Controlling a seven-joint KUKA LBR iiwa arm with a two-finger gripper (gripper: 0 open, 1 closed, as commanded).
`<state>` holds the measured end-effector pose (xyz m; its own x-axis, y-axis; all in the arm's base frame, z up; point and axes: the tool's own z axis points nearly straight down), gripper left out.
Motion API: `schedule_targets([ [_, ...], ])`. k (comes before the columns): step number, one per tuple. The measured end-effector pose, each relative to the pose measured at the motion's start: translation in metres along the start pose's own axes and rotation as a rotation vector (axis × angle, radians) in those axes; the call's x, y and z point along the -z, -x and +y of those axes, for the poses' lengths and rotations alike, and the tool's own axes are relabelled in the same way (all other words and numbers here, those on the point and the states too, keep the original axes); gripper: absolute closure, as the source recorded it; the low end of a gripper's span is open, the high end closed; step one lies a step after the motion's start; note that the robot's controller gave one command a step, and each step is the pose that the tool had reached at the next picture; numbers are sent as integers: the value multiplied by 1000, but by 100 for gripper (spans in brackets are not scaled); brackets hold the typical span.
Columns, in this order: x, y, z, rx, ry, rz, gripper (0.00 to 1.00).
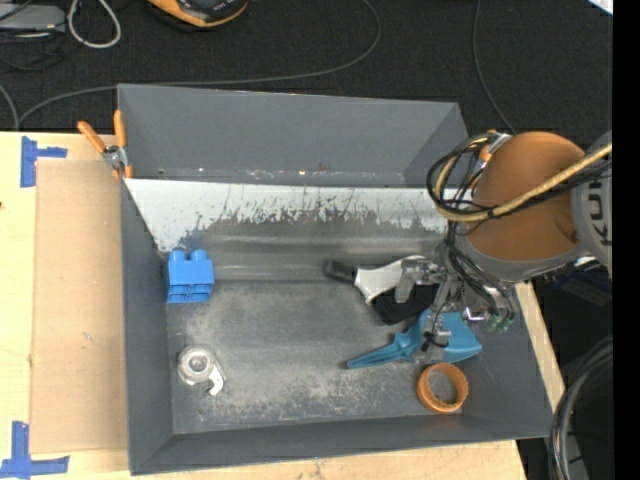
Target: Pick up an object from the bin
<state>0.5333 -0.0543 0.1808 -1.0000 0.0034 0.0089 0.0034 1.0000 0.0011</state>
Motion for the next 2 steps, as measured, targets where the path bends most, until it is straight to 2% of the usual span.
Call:
schedule_targets([
  [1, 4, 2, 0, 3, -1, -7, 0],
  [2, -114, -31, -71, 89, 1, 1, 0],
])
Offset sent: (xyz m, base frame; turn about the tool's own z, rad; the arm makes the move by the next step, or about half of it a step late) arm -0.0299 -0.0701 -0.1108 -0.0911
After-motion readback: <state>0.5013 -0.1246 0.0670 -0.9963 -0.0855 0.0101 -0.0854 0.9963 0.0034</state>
